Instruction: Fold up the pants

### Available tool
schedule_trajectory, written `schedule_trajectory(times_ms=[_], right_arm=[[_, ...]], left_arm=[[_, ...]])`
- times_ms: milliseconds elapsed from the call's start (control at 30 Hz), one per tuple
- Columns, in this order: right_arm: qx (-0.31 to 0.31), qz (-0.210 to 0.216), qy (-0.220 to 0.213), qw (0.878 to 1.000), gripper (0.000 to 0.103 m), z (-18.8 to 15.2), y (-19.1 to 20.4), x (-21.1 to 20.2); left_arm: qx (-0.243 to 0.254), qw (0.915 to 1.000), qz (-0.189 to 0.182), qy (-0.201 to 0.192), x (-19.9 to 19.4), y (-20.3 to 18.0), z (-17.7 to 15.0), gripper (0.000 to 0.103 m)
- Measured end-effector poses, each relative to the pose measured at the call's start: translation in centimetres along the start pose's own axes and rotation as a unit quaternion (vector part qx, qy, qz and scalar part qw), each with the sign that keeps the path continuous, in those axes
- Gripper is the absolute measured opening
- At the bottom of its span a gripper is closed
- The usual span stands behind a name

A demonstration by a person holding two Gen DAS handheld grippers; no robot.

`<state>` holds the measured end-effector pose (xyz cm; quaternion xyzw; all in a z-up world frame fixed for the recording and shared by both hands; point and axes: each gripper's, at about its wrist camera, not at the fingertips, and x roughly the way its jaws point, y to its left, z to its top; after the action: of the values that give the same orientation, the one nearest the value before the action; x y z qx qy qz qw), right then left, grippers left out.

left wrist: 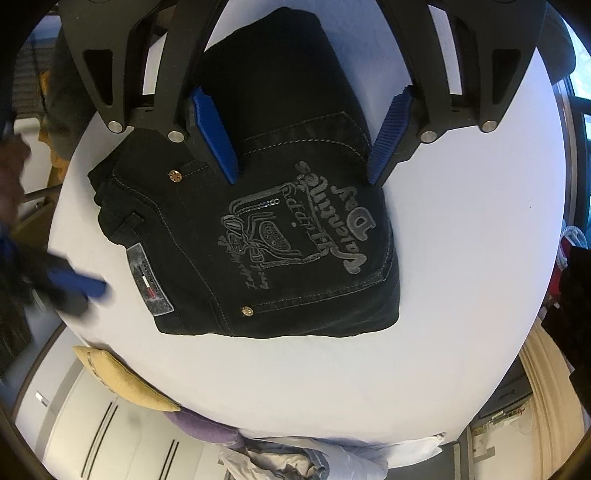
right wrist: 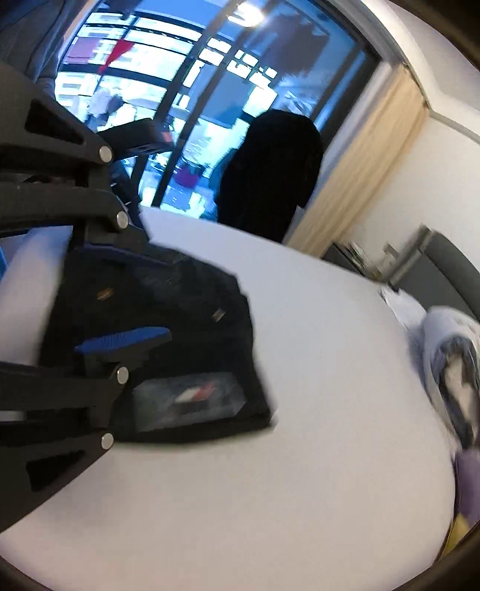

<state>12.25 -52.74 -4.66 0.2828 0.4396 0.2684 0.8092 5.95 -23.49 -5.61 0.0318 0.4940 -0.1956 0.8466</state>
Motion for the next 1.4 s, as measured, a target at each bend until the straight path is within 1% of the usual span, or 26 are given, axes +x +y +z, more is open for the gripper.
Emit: schedule_trajectory(times_ms=[67, 133, 167, 200, 233, 300, 333, 400, 467, 533, 567, 600, 633, 667, 700, 733, 767, 800, 867, 933, 1000, 1033, 1133, 1233, 1333, 1400], right_arm=[[0.005, 0.003, 0.021, 1.000, 0.038, 1.4, -0.8, 2.8], [0.029, -0.019, 0.045, 0.998, 0.038, 2.5, -3.2, 5.3], [0.042, -0.041, 0.050, 0.997, 0.039, 2.9, -4.2, 6.3], [0.062, -0.053, 0.050, 0.995, 0.032, 3.1, -5.9, 6.5], [0.097, -0.051, 0.037, 0.993, 0.016, 3.1, -7.9, 6.2], [0.149, -0.048, 0.008, 0.988, 0.000, 2.7, -10.5, 4.6], [0.164, -0.039, -0.006, 0.986, 0.000, 2.3, -11.3, 3.8], [0.151, -0.039, -0.011, 0.988, 0.000, 1.7, -11.1, 3.1], [0.140, -0.034, -0.006, 0.990, 0.001, 1.2, -10.2, 3.1], [0.131, -0.029, -0.002, 0.991, 0.009, 1.0, -9.7, 3.1], [0.126, -0.034, -0.001, 0.991, 0.009, 1.3, -9.2, 3.5], [0.125, -0.037, 0.001, 0.991, 0.009, 0.9, -9.0, 3.7], [0.127, -0.040, 0.004, 0.991, 0.007, 0.8, -9.1, 3.9], [0.130, -0.042, 0.003, 0.991, 0.005, 0.7, -9.2, 4.0], [0.132, -0.047, 0.004, 0.990, 0.000, 1.1, -9.1, 5.2], [0.136, -0.046, 0.005, 0.990, 0.000, 1.1, -9.5, 5.4], [0.139, -0.043, 0.003, 0.989, 0.000, 1.1, -9.8, 5.5], [0.139, -0.042, 0.001, 0.989, 0.000, 1.0, -9.9, 5.5], [0.127, -0.053, -0.002, 0.991, 0.000, 0.9, -9.7, 5.6], [0.111, -0.068, -0.001, 0.992, 0.000, 0.6, -9.5, 4.9], [0.108, -0.073, 0.003, 0.991, 0.000, 0.4, -9.2, 4.7], [0.107, -0.074, 0.004, 0.991, 0.000, 0.2, -9.2, 4.6], [0.104, -0.074, 0.003, 0.992, 0.000, -0.6, -8.5, 3.7], [0.087, -0.078, 0.012, 0.993, 0.000, -2.3, -7.2, 2.5], [0.068, -0.084, 0.024, 0.994, 0.002, -5.0, -6.6, 1.9], [0.077, -0.072, 0.012, 0.994, 0.000, -6.1, -7.2, 1.5]], left_arm=[[0.000, 1.0000, -0.003, -0.002, 0.1, 0.2, -0.1, 0.074], [-0.001, 1.0000, -0.008, -0.004, 0.1, 0.5, -0.1, 0.074], [-0.004, 0.9999, -0.010, -0.006, 0.0, 0.7, 0.0, 0.074], [-0.012, 0.9997, -0.013, -0.014, -0.3, 1.2, 0.3, 0.074], [-0.016, 0.9995, -0.016, -0.021, -0.7, 1.6, 0.6, 0.074], [-0.021, 0.9987, -0.017, -0.043, -1.3, 2.6, 1.9, 0.074], [-0.020, 0.9986, -0.016, -0.047, -1.2, 3.1, 2.6, 0.074], [-0.021, 0.9981, -0.030, -0.049, -0.5, 3.7, 4.3, 0.074], [-0.035, 0.9935, -0.093, -0.055, 0.8, 4.8, 6.0, 0.074], [-0.060, 0.9860, -0.151, -0.038, 2.7, 6.0, 6.7, 0.074], [-0.078, 0.9779, -0.193, -0.020, 4.1, 6.7, 6.5, 0.073], [-0.092, 0.9716, -0.218, -0.013, 4.8, 7.3, 6.2, 0.071], [-0.105, 0.9638, -0.245, -0.014, 5.3, 8.0, 5.6, 0.067], [-0.121, 0.9531, -0.277, -0.014, 5.4, 8.7, 4.7, 0.062], [-0.130, 0.9477, -0.291, -0.012, 5.5, 9.2, 4.1, 0.056], [-0.135, 0.9451, -0.297, -0.012, 5.3, 9.5, 3.3, 0.041], [-0.137, 0.9434, -0.302, -0.011, 5.0, 9.7, 2.6, 0.030], [-0.135, 0.9412, -0.309, -0.010, 4.5, 9.5, 1.6, 0.030], [-0.116, 0.9413, -0.317, -0.016, 3.2, 8.8, 0.4, 0.030], [-0.081, 0.9428, -0.323, -0.002, 2.2, 6.6, -1.2, 0.030], [-0.053, 0.9511, -0.304, 0.000, 1.6, 5.1, -3.0, 0.030], [-0.049, 0.9524, -0.301, -0.006, 1.4, 4.8, -3.5, 0.030], [-0.074, 0.9450, -0.319, -0.004, 1.7, 5.4, -4.1, 0.030], [-0.063, 0.9495, -0.307, 0.000, 1.5, 5.2, -3.9, 0.030], [-0.050, 0.9541, -0.295, -0.004, 1.3, 4.4, -5.0, 0.030], [-0.046, 0.9561, -0.290, -0.005, 1.3, 4.1, -5.2, 0.030]])
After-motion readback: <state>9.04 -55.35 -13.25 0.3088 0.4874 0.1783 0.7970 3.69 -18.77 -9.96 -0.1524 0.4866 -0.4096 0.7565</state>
